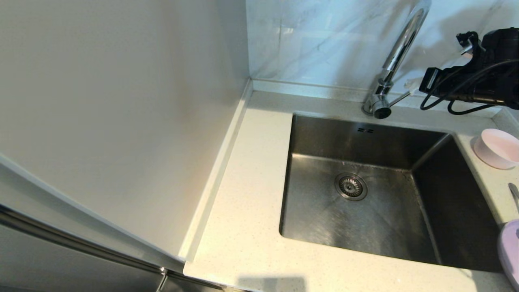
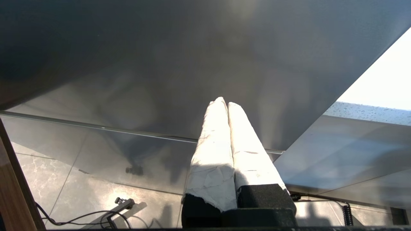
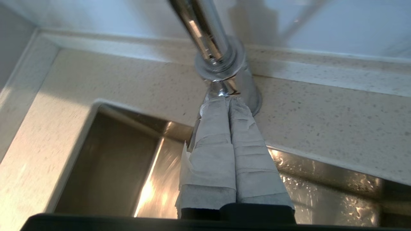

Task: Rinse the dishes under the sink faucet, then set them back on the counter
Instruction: Turn on the faucet

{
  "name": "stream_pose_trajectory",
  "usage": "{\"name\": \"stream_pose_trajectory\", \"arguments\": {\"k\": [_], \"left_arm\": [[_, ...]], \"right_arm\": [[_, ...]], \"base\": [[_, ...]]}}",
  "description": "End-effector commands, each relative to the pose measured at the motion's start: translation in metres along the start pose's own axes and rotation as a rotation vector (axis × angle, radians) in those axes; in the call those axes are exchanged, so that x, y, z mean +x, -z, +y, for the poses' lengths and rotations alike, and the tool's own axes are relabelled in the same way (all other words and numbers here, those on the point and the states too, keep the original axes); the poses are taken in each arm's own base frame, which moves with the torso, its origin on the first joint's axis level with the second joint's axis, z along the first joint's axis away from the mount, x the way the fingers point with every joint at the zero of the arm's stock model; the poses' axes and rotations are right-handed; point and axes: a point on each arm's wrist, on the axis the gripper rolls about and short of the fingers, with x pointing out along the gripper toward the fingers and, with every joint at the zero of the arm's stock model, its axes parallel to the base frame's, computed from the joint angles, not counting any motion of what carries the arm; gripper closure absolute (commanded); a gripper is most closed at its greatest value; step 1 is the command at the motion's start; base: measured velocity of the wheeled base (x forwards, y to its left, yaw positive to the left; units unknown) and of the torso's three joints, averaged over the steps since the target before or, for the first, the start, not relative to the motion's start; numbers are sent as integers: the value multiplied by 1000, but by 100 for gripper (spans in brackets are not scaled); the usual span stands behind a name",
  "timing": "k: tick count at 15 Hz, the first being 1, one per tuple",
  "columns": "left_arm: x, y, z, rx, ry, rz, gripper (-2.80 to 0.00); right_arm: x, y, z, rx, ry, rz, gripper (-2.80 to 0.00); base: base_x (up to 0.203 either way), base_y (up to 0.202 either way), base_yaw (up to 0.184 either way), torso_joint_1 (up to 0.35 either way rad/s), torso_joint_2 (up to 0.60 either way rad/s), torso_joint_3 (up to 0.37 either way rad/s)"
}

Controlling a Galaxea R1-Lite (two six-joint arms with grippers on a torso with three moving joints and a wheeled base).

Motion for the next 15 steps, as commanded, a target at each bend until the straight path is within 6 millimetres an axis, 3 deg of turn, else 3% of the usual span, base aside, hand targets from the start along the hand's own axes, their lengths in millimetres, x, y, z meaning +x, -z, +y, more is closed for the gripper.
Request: {"name": "stream_pose_trajectory", "arguments": {"k": [1, 8, 11, 15], "left_arm": [[0, 0, 0, 0, 0, 0, 0], [0, 0, 0, 0, 0, 0, 0], [0, 0, 0, 0, 0, 0, 0], [0, 0, 0, 0, 1, 0, 0]], "right_arm": [[-6, 0, -2, -17, -14, 19, 0], [-14, 12, -10, -65, 12, 140, 0], [-17, 7, -8, -69, 8, 126, 0], [-44, -17, -2, -81, 30, 88, 0]], "base": [[0, 0, 0, 0, 0, 0], [0, 0, 0, 0, 0, 0], [0, 0, 0, 0, 0, 0], [0, 0, 0, 0, 0, 0]]}}
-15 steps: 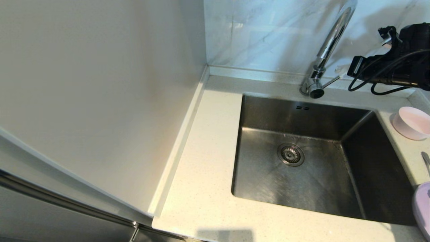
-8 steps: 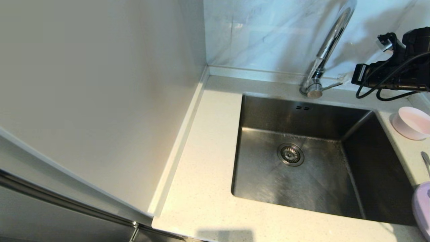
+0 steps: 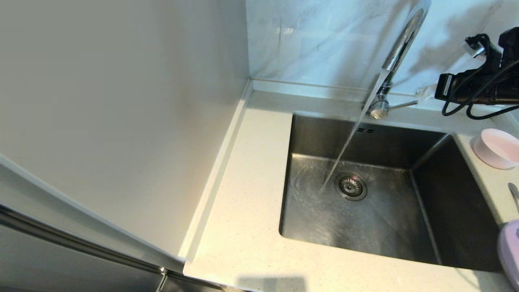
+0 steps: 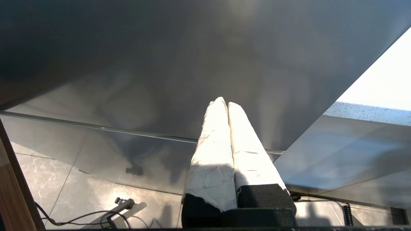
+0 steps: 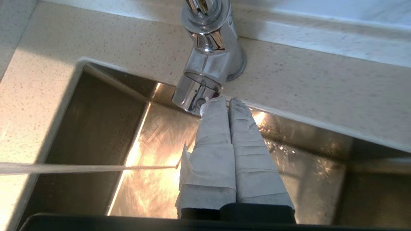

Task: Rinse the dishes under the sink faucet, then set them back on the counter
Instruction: Turn on the faucet, then pick up the bowl

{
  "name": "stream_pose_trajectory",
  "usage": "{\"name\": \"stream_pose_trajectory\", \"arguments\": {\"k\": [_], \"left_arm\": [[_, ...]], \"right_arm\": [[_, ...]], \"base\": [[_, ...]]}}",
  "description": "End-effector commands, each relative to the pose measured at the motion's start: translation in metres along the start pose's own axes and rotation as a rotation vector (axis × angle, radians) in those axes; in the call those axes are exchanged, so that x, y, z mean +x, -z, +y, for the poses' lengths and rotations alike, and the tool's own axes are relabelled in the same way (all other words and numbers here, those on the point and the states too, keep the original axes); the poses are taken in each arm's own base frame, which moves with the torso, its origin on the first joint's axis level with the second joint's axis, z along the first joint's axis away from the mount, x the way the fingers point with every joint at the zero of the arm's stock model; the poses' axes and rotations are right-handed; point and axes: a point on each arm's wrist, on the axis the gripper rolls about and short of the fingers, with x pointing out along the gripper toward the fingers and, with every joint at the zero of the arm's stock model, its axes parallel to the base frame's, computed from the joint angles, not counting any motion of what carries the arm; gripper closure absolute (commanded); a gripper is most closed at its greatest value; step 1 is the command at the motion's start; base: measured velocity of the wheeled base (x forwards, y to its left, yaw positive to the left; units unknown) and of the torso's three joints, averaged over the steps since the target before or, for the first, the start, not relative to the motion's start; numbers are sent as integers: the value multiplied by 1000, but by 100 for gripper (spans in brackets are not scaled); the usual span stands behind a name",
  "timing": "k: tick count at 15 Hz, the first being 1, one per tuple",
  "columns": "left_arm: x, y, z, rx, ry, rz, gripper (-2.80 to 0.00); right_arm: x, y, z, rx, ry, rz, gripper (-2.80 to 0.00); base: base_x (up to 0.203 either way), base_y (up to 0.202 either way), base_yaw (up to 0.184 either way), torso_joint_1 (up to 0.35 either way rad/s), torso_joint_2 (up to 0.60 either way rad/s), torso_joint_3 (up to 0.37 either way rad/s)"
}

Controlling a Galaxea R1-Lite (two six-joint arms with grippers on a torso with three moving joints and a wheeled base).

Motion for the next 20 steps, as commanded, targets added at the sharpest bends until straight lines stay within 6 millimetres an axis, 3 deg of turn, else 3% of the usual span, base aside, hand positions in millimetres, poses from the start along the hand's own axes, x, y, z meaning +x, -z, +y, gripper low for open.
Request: {"name": "stream_pose_trajectory", "arguments": {"k": [1, 5, 8, 10, 12, 15, 20], "left_arm": [[0, 0, 0, 0, 1, 0, 0], [0, 0, 0, 0, -1, 0, 0], [0, 0, 0, 0, -1, 0, 0], [0, 0, 0, 0, -1, 0, 0], [0, 0, 0, 0, -1, 0, 0], [0, 0, 0, 0, -1, 0, 0], [0, 0, 0, 0, -1, 0, 0]], "right_arm": [[-26, -16, 5, -19, 14, -47, 0], [-78, -28, 10, -19, 72, -17, 0], [-113, -11, -4, -147, 156, 140, 0], [-133, 2, -8, -131, 238, 254, 0], [-140, 10, -6, -120, 387, 364, 0], [-142, 20, -6, -274, 480, 532, 0], [-113, 39, -30, -269, 487, 635, 0]], "base": [[0, 0, 0, 0, 0, 0], [0, 0, 0, 0, 0, 0], [0, 0, 0, 0, 0, 0], [0, 0, 0, 0, 0, 0], [0, 0, 0, 0, 0, 0], [0, 0, 0, 0, 0, 0], [0, 0, 0, 0, 0, 0]]}}
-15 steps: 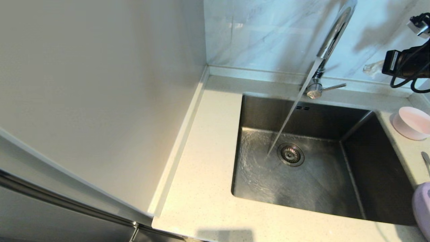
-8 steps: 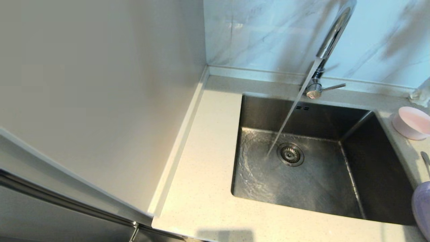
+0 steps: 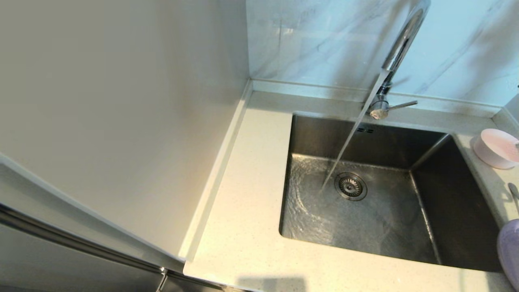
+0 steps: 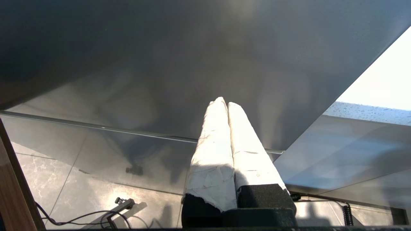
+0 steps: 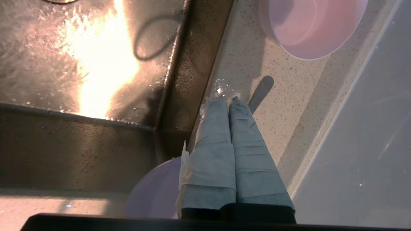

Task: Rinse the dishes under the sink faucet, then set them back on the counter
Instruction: Pick up the bowl

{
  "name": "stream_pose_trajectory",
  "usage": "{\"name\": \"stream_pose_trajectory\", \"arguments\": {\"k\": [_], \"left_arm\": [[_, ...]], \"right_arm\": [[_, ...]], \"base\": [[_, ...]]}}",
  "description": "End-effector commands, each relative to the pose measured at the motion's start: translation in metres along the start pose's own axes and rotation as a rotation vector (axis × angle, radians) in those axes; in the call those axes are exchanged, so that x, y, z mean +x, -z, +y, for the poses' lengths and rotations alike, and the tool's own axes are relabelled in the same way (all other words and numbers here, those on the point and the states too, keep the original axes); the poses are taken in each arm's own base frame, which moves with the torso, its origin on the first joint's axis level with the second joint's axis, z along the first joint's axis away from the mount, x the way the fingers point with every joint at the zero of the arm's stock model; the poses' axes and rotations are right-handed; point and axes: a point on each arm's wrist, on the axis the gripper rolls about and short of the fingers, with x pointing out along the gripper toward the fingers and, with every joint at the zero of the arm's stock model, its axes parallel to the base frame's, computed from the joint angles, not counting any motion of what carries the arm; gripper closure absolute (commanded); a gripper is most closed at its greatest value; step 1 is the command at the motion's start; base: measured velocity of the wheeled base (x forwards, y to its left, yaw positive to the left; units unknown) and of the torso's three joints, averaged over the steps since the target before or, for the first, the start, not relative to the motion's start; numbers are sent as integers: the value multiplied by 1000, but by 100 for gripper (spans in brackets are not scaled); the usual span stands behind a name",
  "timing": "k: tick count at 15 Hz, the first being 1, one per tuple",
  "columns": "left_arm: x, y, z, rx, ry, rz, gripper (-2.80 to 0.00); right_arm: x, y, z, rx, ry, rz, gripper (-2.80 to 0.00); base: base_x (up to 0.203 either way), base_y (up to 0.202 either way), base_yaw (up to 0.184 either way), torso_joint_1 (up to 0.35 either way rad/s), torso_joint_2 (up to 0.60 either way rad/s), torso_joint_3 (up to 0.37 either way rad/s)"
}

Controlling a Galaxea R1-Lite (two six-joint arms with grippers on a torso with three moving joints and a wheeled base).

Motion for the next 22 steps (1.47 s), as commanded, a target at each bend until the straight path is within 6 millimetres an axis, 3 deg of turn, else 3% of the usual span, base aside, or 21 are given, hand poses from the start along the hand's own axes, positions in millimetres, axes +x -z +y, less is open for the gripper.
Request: {"name": "stream_pose_trajectory", "arguments": {"k": [1, 2, 12, 18, 22], "left_arm": [[0, 0, 0, 0, 0, 0, 0], [0, 0, 0, 0, 0, 0, 0], [0, 0, 0, 0, 1, 0, 0], [0, 0, 0, 0, 1, 0, 0], [0, 0, 0, 0, 0, 0, 0]], "right_arm": [[27, -1, -3, 1, 4, 50, -259], [33, -5, -5, 6, 19, 31, -280], [63, -13, -11, 46, 15, 45, -280], [96, -15, -13, 48, -5, 84, -280], [101, -18, -33, 143, 23, -40, -280]], "base": [[0, 0, 0, 0, 0, 0], [0, 0, 0, 0, 0, 0], [0, 0, 0, 0, 0, 0], [0, 0, 0, 0, 0, 0], [0, 0, 0, 0, 0, 0]]}}
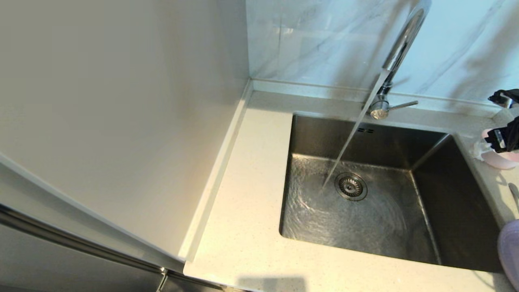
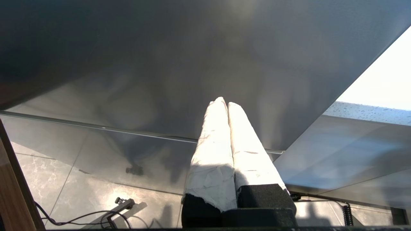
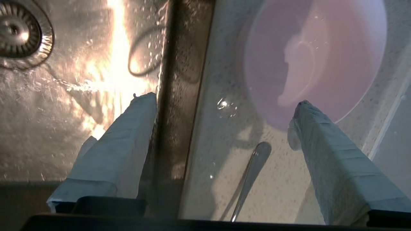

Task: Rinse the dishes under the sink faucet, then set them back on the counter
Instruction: Pick up the bowl

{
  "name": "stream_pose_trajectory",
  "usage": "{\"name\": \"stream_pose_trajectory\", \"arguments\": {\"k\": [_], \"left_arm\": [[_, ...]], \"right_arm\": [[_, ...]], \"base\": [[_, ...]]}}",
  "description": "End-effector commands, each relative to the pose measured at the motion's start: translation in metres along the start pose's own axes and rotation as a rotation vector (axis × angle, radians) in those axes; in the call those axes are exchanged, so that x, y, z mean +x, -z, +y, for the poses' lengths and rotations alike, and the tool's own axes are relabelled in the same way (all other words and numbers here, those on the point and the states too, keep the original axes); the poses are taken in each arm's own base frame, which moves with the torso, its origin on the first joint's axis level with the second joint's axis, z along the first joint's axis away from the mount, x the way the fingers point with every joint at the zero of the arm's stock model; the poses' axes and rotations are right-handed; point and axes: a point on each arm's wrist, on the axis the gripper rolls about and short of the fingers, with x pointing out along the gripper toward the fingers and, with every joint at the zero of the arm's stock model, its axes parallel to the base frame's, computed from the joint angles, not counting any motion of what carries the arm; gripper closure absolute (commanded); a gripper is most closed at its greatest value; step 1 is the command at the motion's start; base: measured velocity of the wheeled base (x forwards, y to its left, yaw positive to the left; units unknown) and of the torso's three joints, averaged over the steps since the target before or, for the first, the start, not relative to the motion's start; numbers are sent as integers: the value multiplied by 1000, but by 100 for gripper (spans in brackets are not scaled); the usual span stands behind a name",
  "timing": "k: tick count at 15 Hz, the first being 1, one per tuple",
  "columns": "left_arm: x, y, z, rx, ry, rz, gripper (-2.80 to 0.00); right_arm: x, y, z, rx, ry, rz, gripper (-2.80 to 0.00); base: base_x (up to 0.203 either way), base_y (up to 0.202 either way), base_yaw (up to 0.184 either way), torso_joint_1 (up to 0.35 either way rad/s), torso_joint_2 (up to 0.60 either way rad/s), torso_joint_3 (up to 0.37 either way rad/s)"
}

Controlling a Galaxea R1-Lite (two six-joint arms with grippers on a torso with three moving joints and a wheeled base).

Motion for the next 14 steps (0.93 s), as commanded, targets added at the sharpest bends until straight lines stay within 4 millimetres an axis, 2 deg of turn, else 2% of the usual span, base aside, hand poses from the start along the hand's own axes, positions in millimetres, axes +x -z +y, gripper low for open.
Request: {"name": "stream_pose_trajectory", "arguments": {"k": [1, 3, 5, 9, 14], "left_arm": [[0, 0, 0, 0, 0, 0, 0], [0, 0, 0, 0, -1, 0, 0], [0, 0, 0, 0, -1, 0, 0], [0, 0, 0, 0, -1, 0, 0], [0, 0, 0, 0, -1, 0, 0]], "right_arm": [[10, 5, -19, 43, -42, -52, -280], [24, 8, -38, 50, -97, -132, -280], [34, 15, -46, 7, -84, -113, -280], [48, 17, -51, -4, -75, -121, -280], [50, 15, -52, -83, -59, -173, -280]], "base": [[0, 0, 0, 0, 0, 0], [0, 0, 0, 0, 0, 0], [0, 0, 0, 0, 0, 0], [0, 0, 0, 0, 0, 0], [0, 0, 0, 0, 0, 0]]}}
